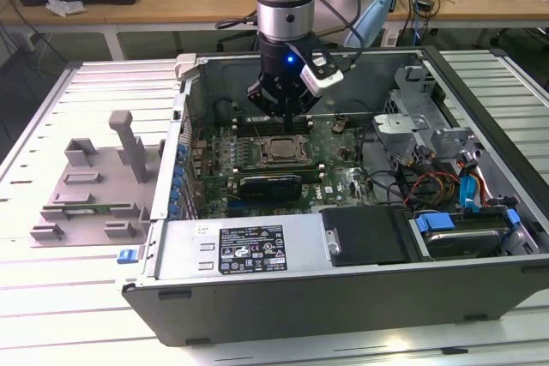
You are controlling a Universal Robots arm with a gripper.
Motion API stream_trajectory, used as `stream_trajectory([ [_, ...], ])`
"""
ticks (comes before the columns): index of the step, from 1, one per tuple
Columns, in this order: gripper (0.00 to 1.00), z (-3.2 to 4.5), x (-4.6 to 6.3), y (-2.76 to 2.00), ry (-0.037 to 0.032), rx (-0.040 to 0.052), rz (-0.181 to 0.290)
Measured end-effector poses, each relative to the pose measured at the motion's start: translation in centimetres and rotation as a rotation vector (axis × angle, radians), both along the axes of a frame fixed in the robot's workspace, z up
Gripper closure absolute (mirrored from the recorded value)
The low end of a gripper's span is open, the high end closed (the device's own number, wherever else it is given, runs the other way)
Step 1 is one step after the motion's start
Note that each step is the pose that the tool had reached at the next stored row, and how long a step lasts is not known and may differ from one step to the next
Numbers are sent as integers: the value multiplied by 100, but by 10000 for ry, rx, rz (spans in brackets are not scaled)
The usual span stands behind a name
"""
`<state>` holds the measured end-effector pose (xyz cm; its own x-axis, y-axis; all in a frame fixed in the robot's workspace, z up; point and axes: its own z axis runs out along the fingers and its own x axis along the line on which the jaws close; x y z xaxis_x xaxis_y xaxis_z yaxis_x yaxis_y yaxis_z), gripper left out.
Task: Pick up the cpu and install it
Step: 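Install the first cpu locking lever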
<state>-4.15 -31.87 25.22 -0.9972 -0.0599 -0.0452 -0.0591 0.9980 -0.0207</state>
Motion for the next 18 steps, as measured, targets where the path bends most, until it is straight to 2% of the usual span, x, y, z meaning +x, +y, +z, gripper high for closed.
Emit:
stream_trajectory([
  [5,89,4,-12,0,0,-2,0],
  [10,89,3,-120,0,0,0,-1],
  [15,89,2,-305,0,0,0,0],
  [18,89,2,-511,0,-1,0,0],
])
